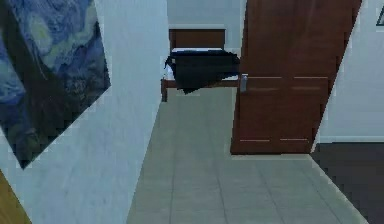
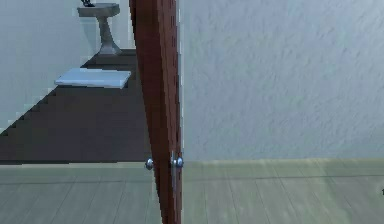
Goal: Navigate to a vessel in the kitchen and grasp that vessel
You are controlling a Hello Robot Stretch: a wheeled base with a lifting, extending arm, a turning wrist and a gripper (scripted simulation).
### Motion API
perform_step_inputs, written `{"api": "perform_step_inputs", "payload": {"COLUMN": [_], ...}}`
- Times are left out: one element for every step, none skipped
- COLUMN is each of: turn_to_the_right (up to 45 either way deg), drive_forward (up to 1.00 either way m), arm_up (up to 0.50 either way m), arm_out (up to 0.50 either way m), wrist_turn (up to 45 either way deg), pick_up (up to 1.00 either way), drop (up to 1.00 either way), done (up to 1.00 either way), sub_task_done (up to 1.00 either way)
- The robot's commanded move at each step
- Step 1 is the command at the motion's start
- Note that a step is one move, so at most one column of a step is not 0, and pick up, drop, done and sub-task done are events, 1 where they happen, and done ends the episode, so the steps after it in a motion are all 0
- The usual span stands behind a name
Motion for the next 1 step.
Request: {"api": "perform_step_inputs", "payload": {"turn_to_the_right": [9.0], "drive_forward": [0.00], "arm_up": [0.00], "arm_out": [0.00], "wrist_turn": [0.0], "pick_up": [0.00], "drop": [0.00], "done": [0.00], "sub_task_done": [0.00]}}
